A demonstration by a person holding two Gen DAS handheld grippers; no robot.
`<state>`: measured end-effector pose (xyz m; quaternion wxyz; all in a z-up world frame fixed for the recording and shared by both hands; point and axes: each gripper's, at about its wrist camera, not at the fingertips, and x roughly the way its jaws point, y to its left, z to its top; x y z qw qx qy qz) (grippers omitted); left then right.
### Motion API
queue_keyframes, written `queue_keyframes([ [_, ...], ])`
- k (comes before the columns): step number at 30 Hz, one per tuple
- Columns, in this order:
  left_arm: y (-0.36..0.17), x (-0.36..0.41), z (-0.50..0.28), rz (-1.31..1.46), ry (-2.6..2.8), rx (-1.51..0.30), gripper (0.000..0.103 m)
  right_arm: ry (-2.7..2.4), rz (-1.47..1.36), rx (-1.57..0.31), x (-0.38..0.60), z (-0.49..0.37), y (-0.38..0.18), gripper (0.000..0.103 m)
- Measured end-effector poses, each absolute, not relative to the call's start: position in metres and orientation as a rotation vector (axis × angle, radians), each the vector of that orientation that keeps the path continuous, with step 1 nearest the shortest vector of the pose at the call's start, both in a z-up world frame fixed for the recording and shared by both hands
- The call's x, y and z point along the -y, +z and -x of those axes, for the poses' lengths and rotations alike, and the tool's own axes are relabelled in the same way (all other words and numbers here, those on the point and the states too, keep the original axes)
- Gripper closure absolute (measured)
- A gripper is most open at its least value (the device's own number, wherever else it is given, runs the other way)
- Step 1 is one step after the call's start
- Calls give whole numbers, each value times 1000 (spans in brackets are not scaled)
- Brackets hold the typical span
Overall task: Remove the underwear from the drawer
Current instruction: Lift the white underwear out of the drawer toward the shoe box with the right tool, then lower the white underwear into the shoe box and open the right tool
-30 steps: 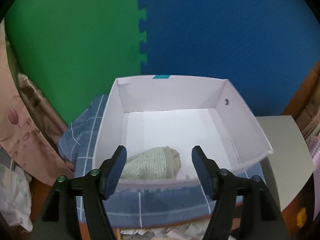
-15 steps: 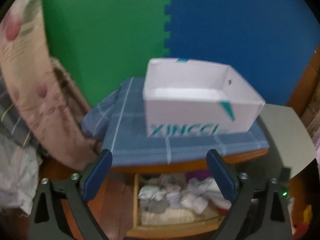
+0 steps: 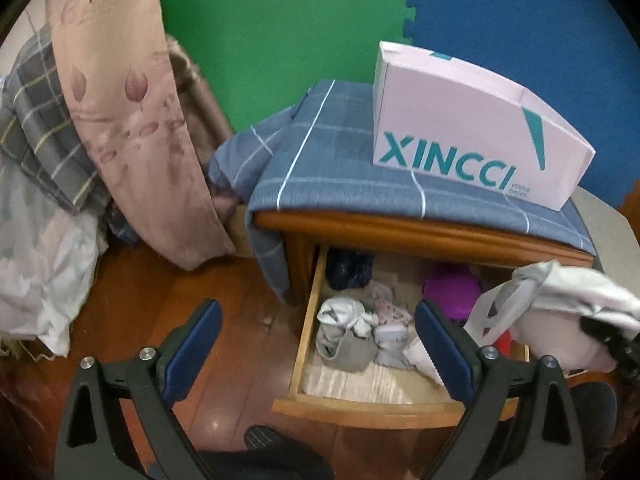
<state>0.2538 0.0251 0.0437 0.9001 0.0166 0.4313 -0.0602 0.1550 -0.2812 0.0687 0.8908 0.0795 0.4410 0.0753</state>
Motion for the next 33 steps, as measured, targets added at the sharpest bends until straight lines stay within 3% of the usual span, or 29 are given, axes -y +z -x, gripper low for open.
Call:
queue_keyframes([
  [6,29,-25,-250,-17,-115,-921,7,158,-153,-881,282,-148,104,90],
  [14,20,-32,-249,17,-104,-945,7,176,-134,-738,285,-152,192,90],
  [23,17,-33,-246,5,-100,-945,7,129,-78,-578,285,-205,286,90],
  [33,11,-42,-246,-17,-75,-938,7,-11,-5,-662,294,-327,271,90],
])
